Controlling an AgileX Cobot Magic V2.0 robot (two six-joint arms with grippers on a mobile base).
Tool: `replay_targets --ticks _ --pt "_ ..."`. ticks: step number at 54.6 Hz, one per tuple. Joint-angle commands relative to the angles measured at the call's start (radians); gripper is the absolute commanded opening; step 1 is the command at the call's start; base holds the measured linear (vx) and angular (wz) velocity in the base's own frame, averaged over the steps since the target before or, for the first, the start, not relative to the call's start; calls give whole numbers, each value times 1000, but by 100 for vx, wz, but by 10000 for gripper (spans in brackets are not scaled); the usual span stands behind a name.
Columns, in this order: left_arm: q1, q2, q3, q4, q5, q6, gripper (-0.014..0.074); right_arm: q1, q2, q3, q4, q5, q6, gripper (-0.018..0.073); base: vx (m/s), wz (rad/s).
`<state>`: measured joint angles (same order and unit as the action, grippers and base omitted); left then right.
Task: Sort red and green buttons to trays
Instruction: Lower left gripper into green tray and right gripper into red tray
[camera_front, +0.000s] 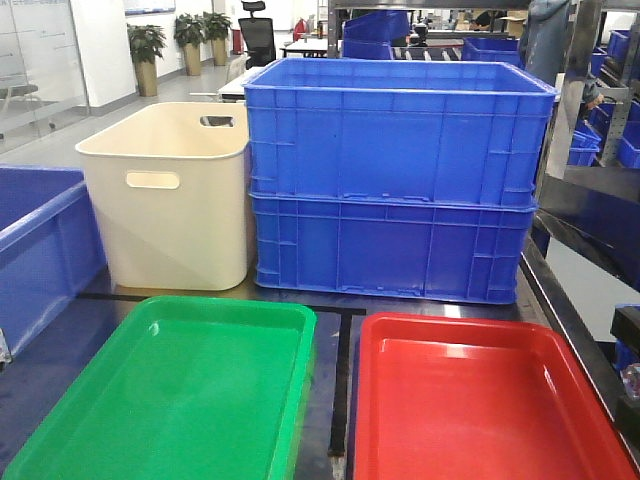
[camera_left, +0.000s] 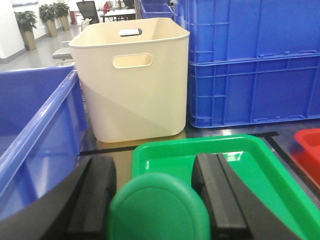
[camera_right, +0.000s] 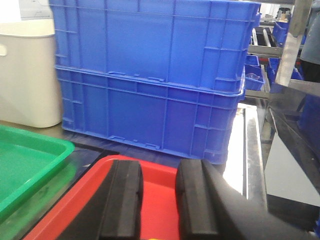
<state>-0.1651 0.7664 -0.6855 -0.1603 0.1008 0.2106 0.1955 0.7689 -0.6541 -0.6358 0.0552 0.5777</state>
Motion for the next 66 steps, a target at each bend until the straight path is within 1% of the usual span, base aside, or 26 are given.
replay_targets --ticks 1,34,66 --pt "-7 -4 -40 -12 -88 -8 -6 3 -5 -37 -4 -69 -6 -9 16 -9" --pt "-7 -4 -40 -12 -88 -8 -6 3 -5 -37 -4 -68 -6 -9 13 -8" --pt "-7 -3 -40 -12 -92 -9 -6 3 -5 -37 -4 -73 -6 -9 3 -4"
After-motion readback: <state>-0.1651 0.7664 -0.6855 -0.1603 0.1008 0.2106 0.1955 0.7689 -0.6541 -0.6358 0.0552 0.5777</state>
